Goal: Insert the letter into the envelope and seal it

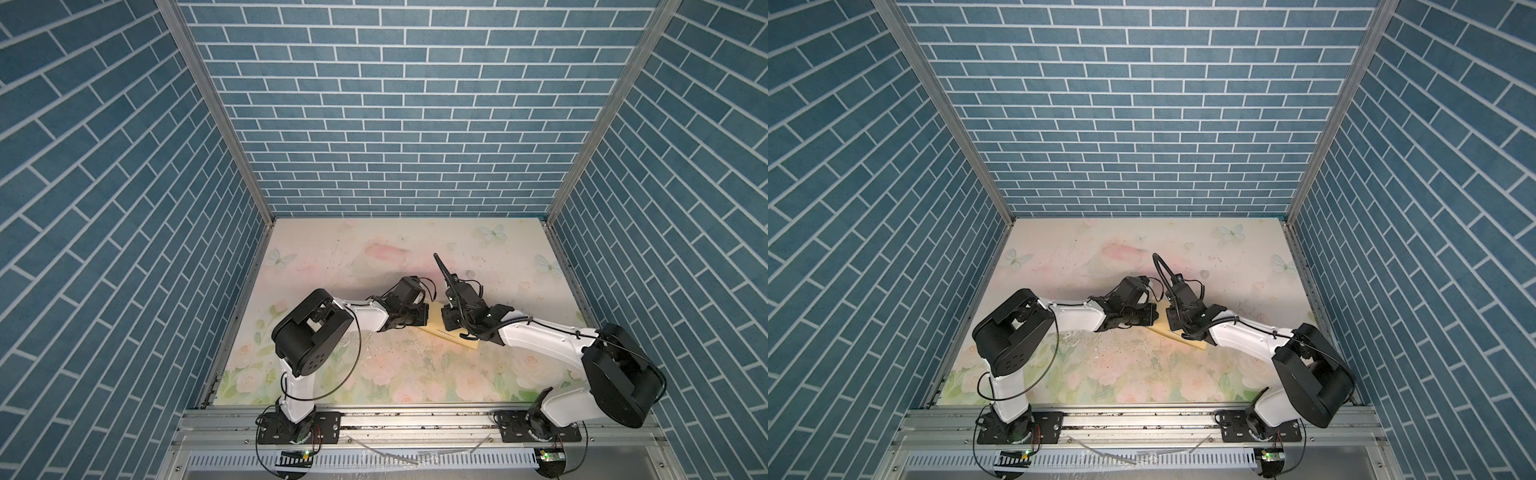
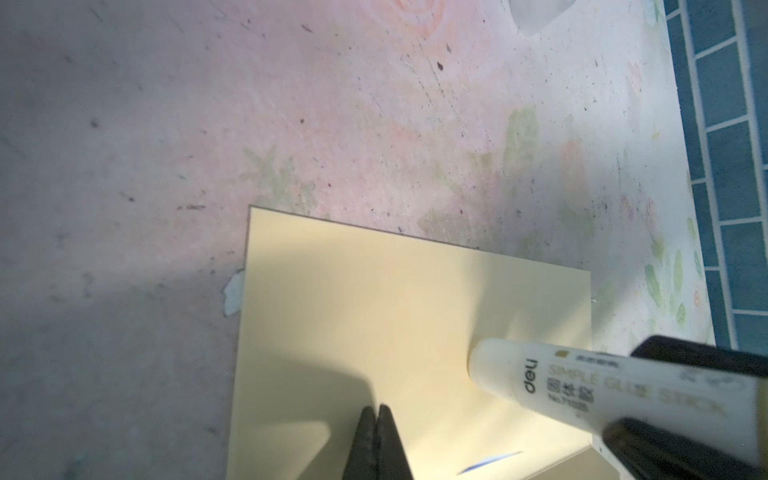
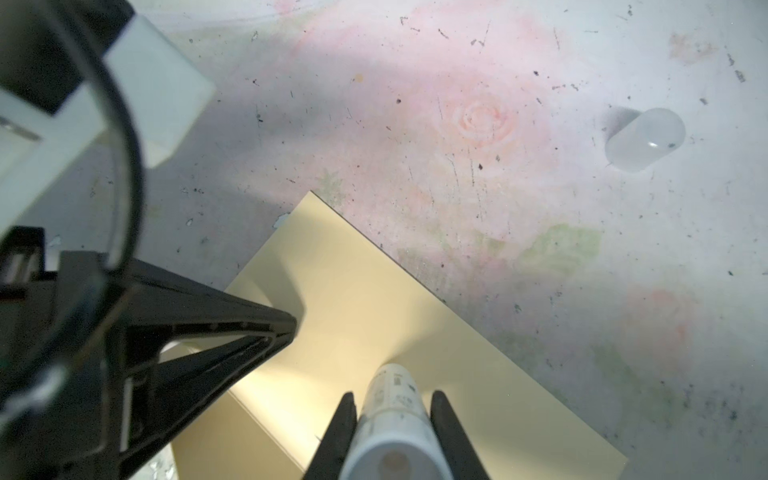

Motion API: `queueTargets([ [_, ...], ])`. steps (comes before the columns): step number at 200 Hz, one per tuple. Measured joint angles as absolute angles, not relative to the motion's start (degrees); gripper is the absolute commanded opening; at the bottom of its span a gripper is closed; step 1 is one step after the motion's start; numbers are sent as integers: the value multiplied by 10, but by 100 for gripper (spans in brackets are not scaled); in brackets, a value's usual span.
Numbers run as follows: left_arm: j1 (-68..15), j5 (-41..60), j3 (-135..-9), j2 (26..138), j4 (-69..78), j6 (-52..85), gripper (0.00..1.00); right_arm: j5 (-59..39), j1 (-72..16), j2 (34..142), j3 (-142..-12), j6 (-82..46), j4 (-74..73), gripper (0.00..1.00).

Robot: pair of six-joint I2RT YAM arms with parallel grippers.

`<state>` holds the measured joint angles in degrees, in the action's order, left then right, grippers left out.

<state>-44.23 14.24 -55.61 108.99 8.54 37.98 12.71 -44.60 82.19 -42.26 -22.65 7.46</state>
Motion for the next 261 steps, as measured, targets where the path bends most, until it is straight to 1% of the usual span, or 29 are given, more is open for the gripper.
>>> queueTargets([
  [64,-442,142,-556,1090,85,380,0,126,-424,774,-385,-227,92,0],
  [152,-442,142,-556,1090,85,380,0,100,-417,765,-419,-227,120,0],
  [200,-442,142,-556,1090,85,380,0,90,-434,827,-483,-227,102,0],
  [261,-442,143,-556,1090,85,380,0,84,-454,890,-497,-227,82,0],
])
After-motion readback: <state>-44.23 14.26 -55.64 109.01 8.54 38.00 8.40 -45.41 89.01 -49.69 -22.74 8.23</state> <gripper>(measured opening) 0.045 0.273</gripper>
